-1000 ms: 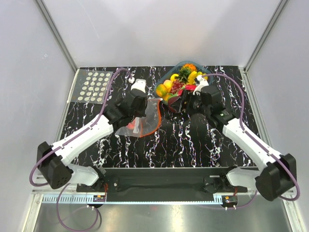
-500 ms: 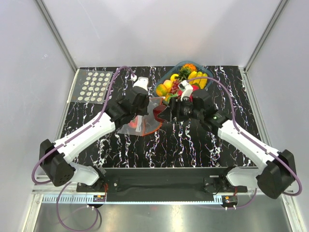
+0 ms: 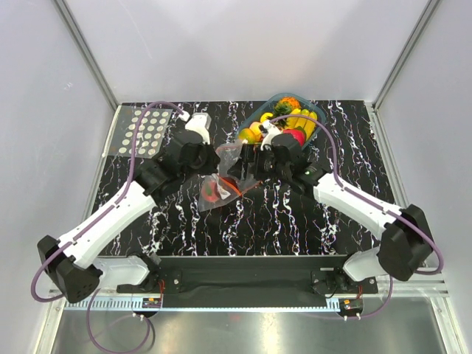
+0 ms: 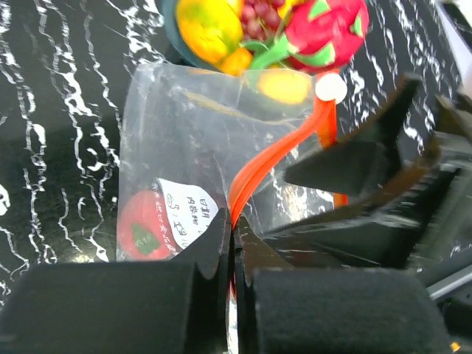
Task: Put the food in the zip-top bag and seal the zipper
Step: Place the fake fruit in the zipper food storage bag, then pick up the fake fruit from the bin.
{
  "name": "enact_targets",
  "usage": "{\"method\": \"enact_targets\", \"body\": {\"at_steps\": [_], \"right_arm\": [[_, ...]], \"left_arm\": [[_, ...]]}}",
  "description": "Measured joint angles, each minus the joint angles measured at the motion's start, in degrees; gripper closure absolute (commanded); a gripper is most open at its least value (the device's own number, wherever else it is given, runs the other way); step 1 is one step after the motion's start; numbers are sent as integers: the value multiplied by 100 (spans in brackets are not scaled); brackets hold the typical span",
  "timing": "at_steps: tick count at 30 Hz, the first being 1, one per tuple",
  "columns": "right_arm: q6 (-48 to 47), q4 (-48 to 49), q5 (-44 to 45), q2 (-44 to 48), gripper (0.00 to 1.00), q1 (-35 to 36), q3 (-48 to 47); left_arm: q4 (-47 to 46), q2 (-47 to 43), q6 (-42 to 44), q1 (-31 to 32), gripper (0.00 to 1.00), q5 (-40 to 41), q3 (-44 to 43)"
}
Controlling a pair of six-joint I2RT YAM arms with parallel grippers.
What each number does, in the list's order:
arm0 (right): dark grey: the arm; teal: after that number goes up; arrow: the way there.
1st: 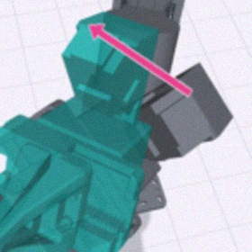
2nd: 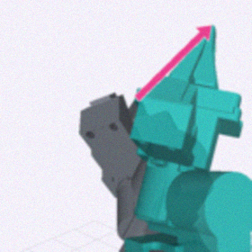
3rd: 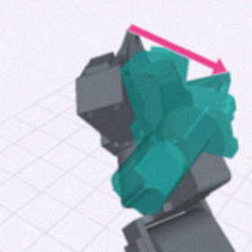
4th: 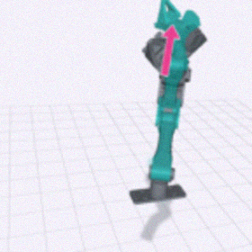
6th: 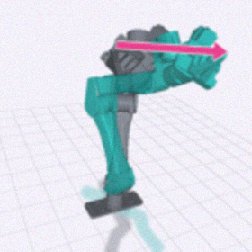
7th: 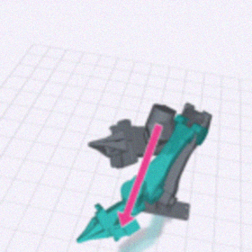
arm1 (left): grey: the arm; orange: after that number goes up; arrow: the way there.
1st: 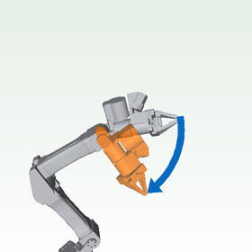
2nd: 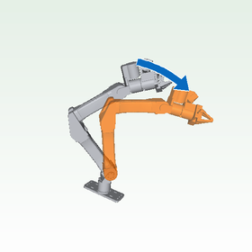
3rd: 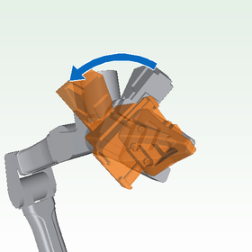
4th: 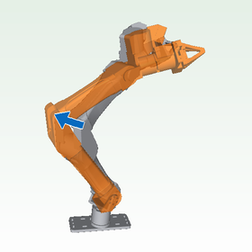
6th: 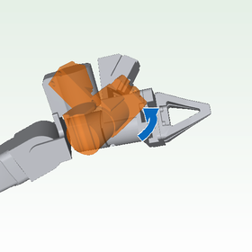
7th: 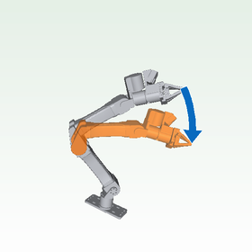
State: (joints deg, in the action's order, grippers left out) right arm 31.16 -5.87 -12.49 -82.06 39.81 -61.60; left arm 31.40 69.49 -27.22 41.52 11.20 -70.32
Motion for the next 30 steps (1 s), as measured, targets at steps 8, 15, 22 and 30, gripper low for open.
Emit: {"method": "enact_targets", "body": {"at_steps": [8,15,22,30], "right_arm": [[-9,-251,1019,835,5,15,-31],[-234,-1045,2079,229,0,-81,-1047],[-507,-1978,2430,-1690,0,-435,-2977],[-612,-2708,2524,-3200,0,-603,-4256]], "left_arm": [[-107,-284,-181,-389,100,103,614],[22,-763,-238,-581,100,492,863],[44,-986,-236,-581,100,752,975],[61,-1027,-236,-581,100,815,1071]]}}
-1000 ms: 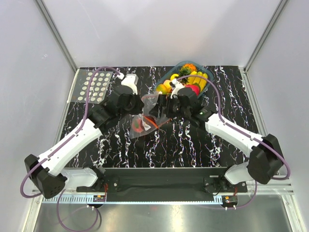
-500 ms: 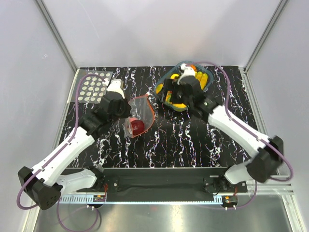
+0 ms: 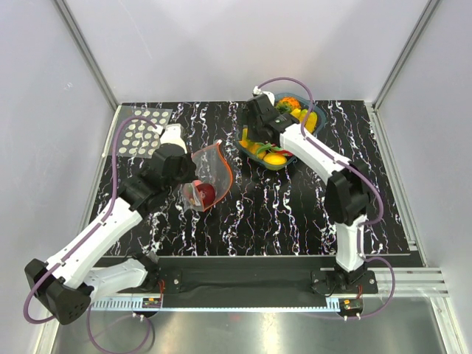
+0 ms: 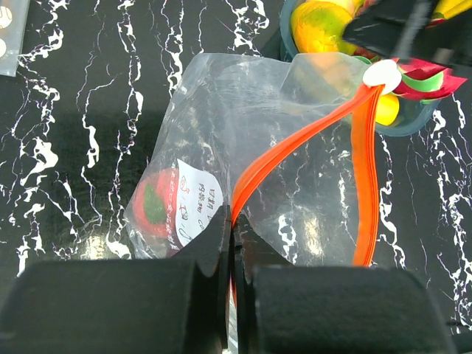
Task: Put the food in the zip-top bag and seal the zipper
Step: Pick up the fake fruit from the bin.
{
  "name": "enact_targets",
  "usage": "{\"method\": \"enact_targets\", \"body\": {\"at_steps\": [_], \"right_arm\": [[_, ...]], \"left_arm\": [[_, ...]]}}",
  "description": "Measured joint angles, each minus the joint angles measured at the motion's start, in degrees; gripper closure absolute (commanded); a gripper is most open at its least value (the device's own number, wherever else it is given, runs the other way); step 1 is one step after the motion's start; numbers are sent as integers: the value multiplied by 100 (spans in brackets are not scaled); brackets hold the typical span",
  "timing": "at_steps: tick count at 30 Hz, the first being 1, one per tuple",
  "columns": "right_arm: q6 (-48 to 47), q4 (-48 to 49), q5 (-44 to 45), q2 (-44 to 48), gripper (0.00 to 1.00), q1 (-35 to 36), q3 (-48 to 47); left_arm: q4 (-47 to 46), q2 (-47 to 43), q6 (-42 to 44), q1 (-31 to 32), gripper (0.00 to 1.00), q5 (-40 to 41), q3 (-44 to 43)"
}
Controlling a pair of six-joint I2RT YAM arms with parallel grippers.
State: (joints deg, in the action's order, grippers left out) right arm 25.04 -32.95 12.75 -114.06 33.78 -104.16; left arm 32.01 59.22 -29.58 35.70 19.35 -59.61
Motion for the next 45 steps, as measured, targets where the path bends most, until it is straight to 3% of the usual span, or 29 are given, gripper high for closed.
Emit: {"method": "enact_targets", "body": {"at_steps": [6,8,13,14,17,20,25,33,45], "right_arm": [[-42,-168,2,-704,0,-48,-610],[-46,-205,9,-887,10,-76,-758],[-31,-225,15,-1178,16,-140,-876],[-31,-225,15,-1211,27,-142,-876],[-33,-208,-31,-1241,46,-142,-881],[-37,-221,-42,-1244,52,-160,-892],[-37,-114,-142,-1117,53,-170,-680],[-101,-76,-553,201,56,-186,278],[-243,332,-2092,3230,56,-184,2376]], "left_arm": [[-15,0,0,0,100,-24,13],[-46,0,0,0,100,-61,24],[-118,0,0,0,100,-136,81],[-127,0,0,0,100,-140,90],[-142,2,0,0,100,-155,103],[-170,2,0,0,100,-157,103],[-168,0,2,0,100,-155,103],[-76,33,63,0,100,-76,79],[11,817,179,0,100,39,-431]]}}
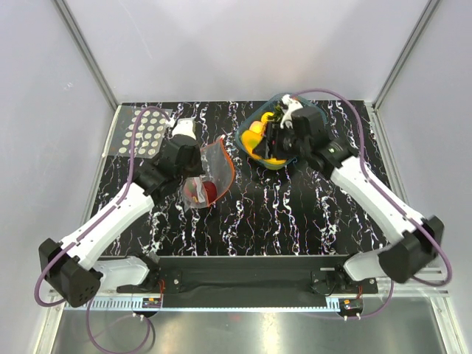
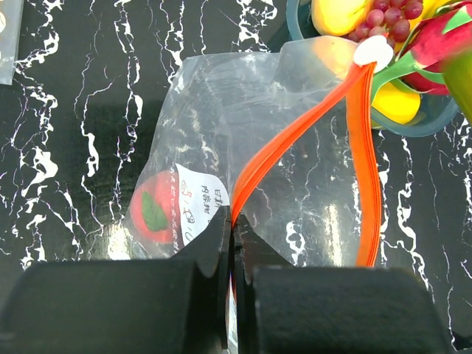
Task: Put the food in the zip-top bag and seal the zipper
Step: Pick up the fake fruit from the bin, then place the fake fruit in the zipper food storage bag.
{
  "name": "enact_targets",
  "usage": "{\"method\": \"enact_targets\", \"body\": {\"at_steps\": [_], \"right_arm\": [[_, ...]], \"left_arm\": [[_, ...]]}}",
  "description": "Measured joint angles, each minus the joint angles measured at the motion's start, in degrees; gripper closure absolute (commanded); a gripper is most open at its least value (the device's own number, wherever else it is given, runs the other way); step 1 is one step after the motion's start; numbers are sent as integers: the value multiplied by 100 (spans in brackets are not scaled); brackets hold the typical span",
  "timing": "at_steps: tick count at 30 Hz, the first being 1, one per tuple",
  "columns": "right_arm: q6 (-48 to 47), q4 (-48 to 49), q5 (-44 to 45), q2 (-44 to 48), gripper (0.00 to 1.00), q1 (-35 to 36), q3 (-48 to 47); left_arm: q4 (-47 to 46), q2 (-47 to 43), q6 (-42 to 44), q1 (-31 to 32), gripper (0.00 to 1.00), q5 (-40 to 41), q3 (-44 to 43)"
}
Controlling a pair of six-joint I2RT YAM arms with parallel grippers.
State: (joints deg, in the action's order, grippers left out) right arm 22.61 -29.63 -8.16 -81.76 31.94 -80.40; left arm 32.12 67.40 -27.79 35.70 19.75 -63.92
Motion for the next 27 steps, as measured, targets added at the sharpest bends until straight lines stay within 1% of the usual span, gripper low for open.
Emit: {"method": "enact_targets", "body": {"at_steps": [5,9,13,17,23,26,27], "right_arm": [[28,9,-619,949,56,39,778],[33,-20,-1025,1255,57,175,929],[87,-2,-1316,1298,57,402,949],[203,146,-1401,1123,58,621,964],[426,457,-1392,282,58,754,848],[553,514,-1375,-129,57,785,654],[590,533,-1362,-271,54,807,557]], "left_arm": [[-4,109,22,0,100,0,-24],[26,175,31,0,100,-17,-98],[35,177,33,4,100,-44,-157],[46,177,31,24,100,-46,-162],[114,175,31,101,100,-48,-173],[122,168,31,153,100,-68,-173],[122,168,31,168,100,-76,-173]]}}
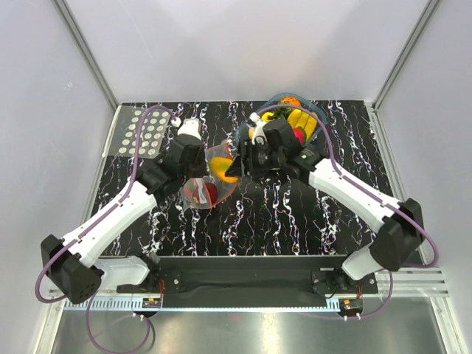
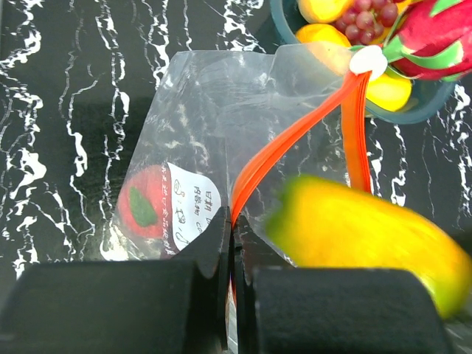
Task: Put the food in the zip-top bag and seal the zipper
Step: Place the fake fruit in the zipper food storage bag.
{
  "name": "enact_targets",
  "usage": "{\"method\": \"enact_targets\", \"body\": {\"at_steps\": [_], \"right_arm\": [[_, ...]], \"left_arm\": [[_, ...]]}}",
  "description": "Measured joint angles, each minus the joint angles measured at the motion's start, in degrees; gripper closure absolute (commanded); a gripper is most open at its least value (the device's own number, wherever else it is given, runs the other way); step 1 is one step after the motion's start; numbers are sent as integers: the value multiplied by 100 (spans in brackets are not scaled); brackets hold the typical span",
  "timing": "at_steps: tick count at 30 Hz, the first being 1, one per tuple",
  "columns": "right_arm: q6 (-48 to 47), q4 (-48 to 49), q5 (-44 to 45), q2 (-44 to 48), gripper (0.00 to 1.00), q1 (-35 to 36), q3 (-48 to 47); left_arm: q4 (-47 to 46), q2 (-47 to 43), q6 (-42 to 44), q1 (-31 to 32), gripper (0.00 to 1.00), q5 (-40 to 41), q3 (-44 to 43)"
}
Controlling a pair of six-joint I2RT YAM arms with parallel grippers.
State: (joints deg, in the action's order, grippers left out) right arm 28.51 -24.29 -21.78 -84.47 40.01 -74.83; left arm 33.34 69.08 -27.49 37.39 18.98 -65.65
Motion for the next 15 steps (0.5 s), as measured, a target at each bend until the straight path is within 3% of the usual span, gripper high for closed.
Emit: {"method": "enact_targets", "body": {"at_steps": [5,6,15], "right_arm": [[195,68,435,-706,16,177,-647],[223,92,527,-837,1,208,-743],[328,291,1130,-811,0,251,-492]], "left_arm": [[-9,-13,0,33,100,-101,0],[-13,-26,2,37,100,-105,0],[15,-66,76,35,100,-120,-96]]}}
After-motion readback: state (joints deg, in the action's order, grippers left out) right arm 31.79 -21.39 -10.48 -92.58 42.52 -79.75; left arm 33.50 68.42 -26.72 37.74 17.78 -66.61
